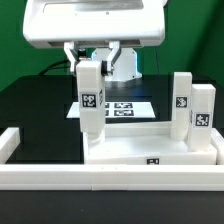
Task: Assemble desk
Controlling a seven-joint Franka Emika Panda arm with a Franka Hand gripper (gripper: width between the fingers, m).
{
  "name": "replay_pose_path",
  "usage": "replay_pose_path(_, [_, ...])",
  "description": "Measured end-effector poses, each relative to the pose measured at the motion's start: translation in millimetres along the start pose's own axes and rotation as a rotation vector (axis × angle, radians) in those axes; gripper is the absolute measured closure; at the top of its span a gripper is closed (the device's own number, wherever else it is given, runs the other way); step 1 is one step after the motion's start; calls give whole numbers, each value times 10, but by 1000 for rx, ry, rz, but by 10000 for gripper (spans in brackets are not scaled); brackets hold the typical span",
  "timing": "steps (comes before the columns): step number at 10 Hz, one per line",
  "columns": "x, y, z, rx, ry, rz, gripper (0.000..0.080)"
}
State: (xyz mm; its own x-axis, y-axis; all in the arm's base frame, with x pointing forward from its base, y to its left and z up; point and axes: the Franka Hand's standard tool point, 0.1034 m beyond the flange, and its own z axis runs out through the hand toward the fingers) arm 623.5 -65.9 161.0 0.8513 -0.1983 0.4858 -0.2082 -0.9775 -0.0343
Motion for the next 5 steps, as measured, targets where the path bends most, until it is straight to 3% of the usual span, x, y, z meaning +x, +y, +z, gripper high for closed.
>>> replay_pose_path(1, [28, -69, -74, 11, -1, 30, 509])
replay_pose_path(2, [53, -30, -113, 12, -4, 17, 509])
replay_pose_path(5, [33, -26, -73, 4, 4, 32, 509])
